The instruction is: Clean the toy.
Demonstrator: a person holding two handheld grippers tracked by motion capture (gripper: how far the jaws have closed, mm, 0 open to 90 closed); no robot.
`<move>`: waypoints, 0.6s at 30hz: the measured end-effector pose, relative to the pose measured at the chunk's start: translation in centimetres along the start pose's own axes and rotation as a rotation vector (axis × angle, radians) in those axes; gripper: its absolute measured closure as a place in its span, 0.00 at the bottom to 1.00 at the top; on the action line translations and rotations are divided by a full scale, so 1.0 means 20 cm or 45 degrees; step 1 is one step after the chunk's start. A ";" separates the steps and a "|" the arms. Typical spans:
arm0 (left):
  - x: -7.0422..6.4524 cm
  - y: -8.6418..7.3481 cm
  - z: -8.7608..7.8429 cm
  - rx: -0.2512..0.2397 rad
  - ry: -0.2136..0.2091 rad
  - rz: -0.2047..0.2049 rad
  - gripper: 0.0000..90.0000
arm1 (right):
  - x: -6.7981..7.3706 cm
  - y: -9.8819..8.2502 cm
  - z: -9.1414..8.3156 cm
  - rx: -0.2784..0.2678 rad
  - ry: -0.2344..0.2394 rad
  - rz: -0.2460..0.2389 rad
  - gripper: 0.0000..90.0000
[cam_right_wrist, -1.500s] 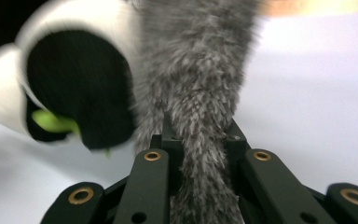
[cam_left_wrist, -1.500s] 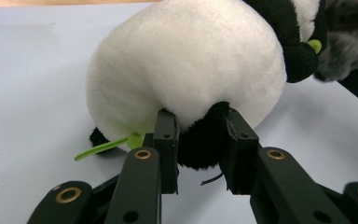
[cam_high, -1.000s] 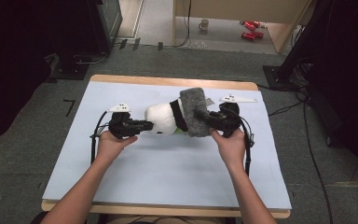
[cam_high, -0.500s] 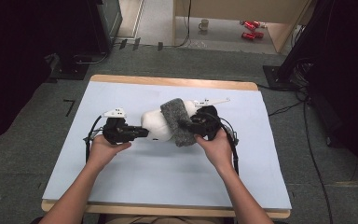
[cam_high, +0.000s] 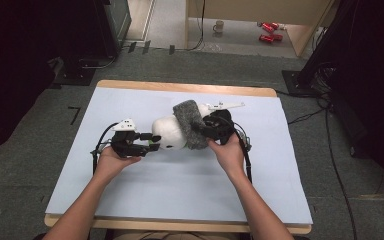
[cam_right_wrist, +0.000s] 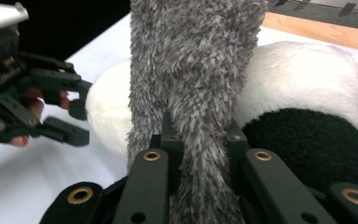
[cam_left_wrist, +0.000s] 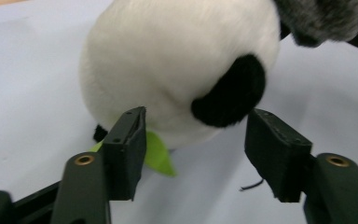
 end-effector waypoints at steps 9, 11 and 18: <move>0.05 -0.01 0.09 -0.091 0.029 -0.043 0.36 | -0.05 0.04 0.03 -0.051 0.009 0.045 0.86; 0.06 -0.01 0.11 -0.104 0.028 -0.060 0.33 | -0.06 0.05 0.04 -0.068 0.017 0.066 0.85; 0.05 0.00 0.13 -0.134 0.045 -0.067 0.54 | -0.04 0.04 0.02 -0.099 0.051 0.103 0.88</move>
Point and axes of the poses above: each handheld gripper's, and its own axes: z roughly forward along the jaws, y roughly out of its top, x roughly to its left, the point moved 3 cm from there along z, roughly forward along the jaws, and after that the axes turned 8 degrees about y, right-handed, at the moved point
